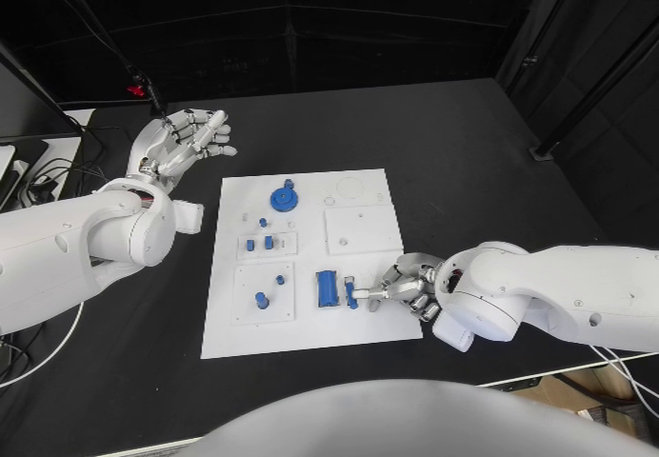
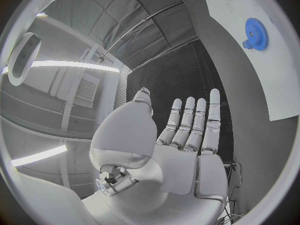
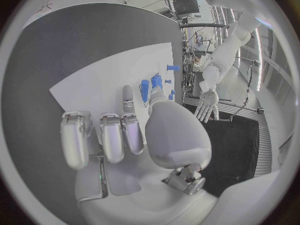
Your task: Assemble the parts on the task board
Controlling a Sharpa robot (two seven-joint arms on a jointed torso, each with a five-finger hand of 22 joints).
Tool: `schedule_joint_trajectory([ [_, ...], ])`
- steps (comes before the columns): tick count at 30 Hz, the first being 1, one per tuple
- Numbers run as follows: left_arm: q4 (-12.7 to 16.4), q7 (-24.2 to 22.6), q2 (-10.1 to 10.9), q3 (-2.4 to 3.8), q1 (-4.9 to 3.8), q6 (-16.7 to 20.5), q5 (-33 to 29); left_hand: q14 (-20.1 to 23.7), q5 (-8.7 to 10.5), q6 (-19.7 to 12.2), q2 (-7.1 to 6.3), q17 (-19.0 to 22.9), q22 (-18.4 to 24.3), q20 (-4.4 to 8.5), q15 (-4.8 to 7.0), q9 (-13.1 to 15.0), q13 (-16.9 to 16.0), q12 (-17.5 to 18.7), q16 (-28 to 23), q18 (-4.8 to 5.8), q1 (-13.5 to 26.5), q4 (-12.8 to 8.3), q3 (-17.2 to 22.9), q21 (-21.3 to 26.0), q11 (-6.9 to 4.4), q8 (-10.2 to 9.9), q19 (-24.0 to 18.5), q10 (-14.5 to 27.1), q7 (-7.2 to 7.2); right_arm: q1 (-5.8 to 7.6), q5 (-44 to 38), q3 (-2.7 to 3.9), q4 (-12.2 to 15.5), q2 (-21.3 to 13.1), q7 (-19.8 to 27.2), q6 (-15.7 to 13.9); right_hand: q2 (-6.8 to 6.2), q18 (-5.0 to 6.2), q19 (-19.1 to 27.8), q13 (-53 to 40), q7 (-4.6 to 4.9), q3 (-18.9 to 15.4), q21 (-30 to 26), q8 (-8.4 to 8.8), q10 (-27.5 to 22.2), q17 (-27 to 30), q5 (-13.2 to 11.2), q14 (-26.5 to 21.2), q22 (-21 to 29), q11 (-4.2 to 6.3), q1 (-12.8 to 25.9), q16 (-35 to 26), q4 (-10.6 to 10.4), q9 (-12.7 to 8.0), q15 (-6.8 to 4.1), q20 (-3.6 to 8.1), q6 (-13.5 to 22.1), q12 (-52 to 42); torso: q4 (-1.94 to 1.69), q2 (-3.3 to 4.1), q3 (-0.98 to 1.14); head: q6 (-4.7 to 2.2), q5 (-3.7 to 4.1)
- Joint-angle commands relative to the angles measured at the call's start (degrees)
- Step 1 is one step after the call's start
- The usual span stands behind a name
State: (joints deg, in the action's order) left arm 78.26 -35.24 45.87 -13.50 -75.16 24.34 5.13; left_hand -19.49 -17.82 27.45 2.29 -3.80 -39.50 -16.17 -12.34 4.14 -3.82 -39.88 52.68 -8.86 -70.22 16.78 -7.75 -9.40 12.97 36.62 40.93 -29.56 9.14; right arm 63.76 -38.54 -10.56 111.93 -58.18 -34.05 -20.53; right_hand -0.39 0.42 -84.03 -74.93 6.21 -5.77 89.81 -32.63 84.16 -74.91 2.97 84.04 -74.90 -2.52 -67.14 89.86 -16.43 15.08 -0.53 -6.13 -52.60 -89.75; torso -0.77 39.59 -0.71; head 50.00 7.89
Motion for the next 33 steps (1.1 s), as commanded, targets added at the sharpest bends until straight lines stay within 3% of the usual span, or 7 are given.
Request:
schedule_joint_trajectory([
  [1,0.01,-0.08,-0.09,0.03,-0.07,-0.63,-0.02,0.09,-0.29,-0.54,0.64,0.08,-0.12,-0.01,0.38,-0.09,0.10,-0.36,0.33,-0.02,0.01,-0.06,-0.33,-0.33,0.02,0.33,0.13,0.36,6.26,0.05,-5.59,-0.01,0.19,0.15,-2.68,6.78,0.57,-0.42,-5.97,-15.07,-0.51,-0.72,0.19,-0.87,5.84,-15.09,-0.24,5.96,-15.10,0.45,-0.49,0.14,-0.07,0.75,-0.39,0.59,0.19,-0.25,-0.12,0.04,0.03,0.00,0.07],
  [10,0.04,-0.06,-0.07,0.03,-0.07,-0.58,-0.02,0.09,-0.29,-0.54,0.64,0.08,-0.12,-0.01,0.38,-0.09,0.10,-0.36,0.33,-0.02,0.01,-0.06,-0.33,-0.33,0.02,0.33,0.13,0.36,6.26,0.05,-6.96,-0.01,0.02,1.13,-3.79,10.01,1.17,-0.42,-5.97,-15.07,-0.86,-1.85,0.19,-2.41,5.84,-15.09,-0.23,5.96,-15.10,0.78,-1.32,0.14,0.04,2.21,-0.63,0.86,0.51,-0.25,-0.07,0.04,-0.01,0.00,0.05],
  [14,0.05,-0.06,-0.13,0.03,-0.07,-0.61,-0.02,0.09,-0.29,-0.54,0.64,0.08,-0.12,-0.01,0.38,-0.09,0.10,-0.36,0.33,-0.02,0.01,-0.06,-0.33,-0.33,0.02,0.33,0.13,0.36,6.26,0.05,-7.09,0.00,-0.18,1.65,-4.02,10.23,2.45,-0.42,-5.97,-15.07,-1.02,-1.91,0.19,-2.88,5.84,-15.09,-0.21,5.96,-15.10,0.93,-1.90,0.14,0.01,2.76,-0.74,0.97,0.64,-0.25,-0.11,0.03,-0.02,0.00,0.05],
  [28,0.03,-0.04,-0.14,0.03,-0.07,-0.61,-0.02,0.09,-0.29,-0.54,0.64,0.08,-0.12,-0.01,0.38,-0.09,0.10,-0.36,0.33,-0.02,0.01,-0.06,-0.33,-0.33,0.02,0.33,0.13,0.36,6.26,0.05,-7.16,0.00,-0.44,1.89,-3.13,7.89,3.07,-0.42,-5.97,-15.07,-1.04,-2.15,0.19,-3.06,5.84,-15.09,-0.23,5.96,-15.10,0.97,-2.16,0.14,-0.05,3.07,-0.78,1.03,0.87,-0.25,-0.09,-0.04,0.03,0.00,0.00],
  [33,0.00,-0.02,-0.14,0.03,-0.07,-0.61,-0.02,0.09,-0.29,-0.54,0.64,0.08,-0.12,-0.01,0.38,-0.09,0.10,-0.36,0.33,-0.02,0.01,-0.06,-0.33,-0.33,0.02,0.33,0.13,0.36,6.26,0.05,-7.16,0.00,-0.60,1.86,-2.72,6.76,3.84,-0.42,-5.97,-15.07,-1.10,-2.62,0.19,-3.26,5.84,-15.09,-0.24,5.96,-15.10,1.02,-1.81,0.14,-0.23,3.39,-0.83,1.08,0.89,-0.25,-0.10,-0.02,0.00,0.00,0.06],
])
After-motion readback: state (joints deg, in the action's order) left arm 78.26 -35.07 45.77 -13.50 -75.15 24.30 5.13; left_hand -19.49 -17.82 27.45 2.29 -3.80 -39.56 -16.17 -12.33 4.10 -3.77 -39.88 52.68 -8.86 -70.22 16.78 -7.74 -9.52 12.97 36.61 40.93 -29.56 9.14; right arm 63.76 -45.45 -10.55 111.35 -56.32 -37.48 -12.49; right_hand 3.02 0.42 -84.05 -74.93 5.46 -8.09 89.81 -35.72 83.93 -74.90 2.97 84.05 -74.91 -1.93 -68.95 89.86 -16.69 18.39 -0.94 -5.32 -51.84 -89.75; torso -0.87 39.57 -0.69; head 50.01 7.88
